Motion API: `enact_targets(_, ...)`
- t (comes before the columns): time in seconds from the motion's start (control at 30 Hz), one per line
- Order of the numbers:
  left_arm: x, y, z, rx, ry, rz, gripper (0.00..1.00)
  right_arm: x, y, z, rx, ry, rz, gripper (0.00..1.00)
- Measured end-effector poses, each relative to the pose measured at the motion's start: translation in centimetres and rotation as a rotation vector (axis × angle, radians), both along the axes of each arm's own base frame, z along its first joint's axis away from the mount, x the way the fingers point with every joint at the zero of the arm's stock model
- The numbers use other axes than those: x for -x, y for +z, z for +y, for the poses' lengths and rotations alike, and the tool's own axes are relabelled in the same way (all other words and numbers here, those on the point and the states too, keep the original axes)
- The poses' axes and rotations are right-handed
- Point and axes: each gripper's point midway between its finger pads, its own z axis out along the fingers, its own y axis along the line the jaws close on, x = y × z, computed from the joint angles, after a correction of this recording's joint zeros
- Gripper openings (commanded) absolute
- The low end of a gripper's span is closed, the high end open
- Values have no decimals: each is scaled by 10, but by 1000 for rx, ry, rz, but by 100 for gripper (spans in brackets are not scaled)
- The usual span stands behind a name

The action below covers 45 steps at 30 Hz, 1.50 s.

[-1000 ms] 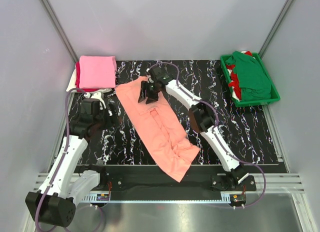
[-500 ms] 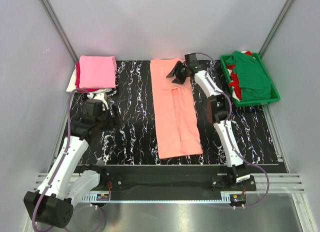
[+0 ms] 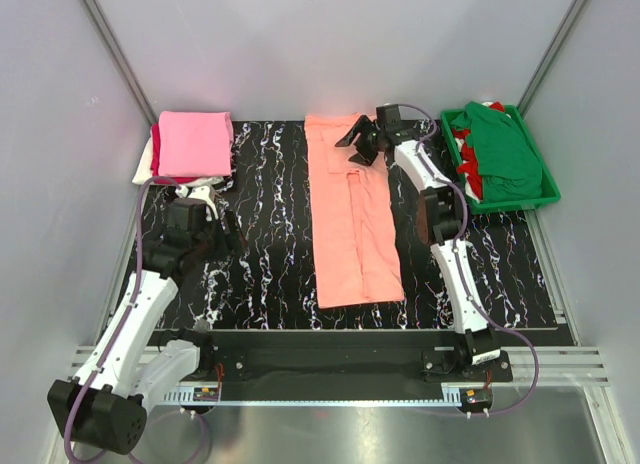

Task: Fold and stack the t-shirts
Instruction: Fold the tshirt

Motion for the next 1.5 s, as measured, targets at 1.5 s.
enact_targets(1.5, 73, -123, -205, 348, -172, 354, 68, 442, -29, -144, 263, -44, 450, 48)
